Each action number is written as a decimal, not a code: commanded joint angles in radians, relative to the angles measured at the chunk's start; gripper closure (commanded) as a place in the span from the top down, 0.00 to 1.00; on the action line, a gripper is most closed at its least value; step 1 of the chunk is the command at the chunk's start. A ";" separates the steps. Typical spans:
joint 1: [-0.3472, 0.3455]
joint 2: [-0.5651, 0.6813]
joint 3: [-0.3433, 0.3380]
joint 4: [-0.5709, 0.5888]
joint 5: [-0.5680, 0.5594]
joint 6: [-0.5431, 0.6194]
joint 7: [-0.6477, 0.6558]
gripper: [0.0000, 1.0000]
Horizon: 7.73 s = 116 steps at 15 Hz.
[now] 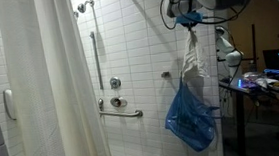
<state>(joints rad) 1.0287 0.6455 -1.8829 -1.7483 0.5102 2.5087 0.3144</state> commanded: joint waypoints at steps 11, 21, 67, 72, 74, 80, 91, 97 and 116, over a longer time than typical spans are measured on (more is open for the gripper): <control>-0.067 -0.089 0.152 0.160 -0.241 -0.048 0.110 0.01; -0.088 -0.076 0.220 0.220 -0.225 -0.044 0.012 0.01; -0.264 -0.059 0.297 0.328 -0.212 -0.136 0.007 0.03; -0.264 -0.056 0.296 0.328 -0.213 -0.136 0.009 0.01; -0.264 -0.049 0.295 0.330 -0.215 -0.134 0.013 0.01; -0.258 -0.027 0.301 0.341 -0.219 -0.098 0.004 0.01; -0.298 0.037 0.322 0.431 -0.225 -0.062 0.005 0.01; -0.359 0.066 0.338 0.540 -0.222 -0.093 0.017 0.01; -0.613 0.172 0.455 0.918 -0.202 -0.330 0.052 0.01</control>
<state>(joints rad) 0.4846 0.7999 -1.4496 -0.9224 0.2984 2.2348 0.3425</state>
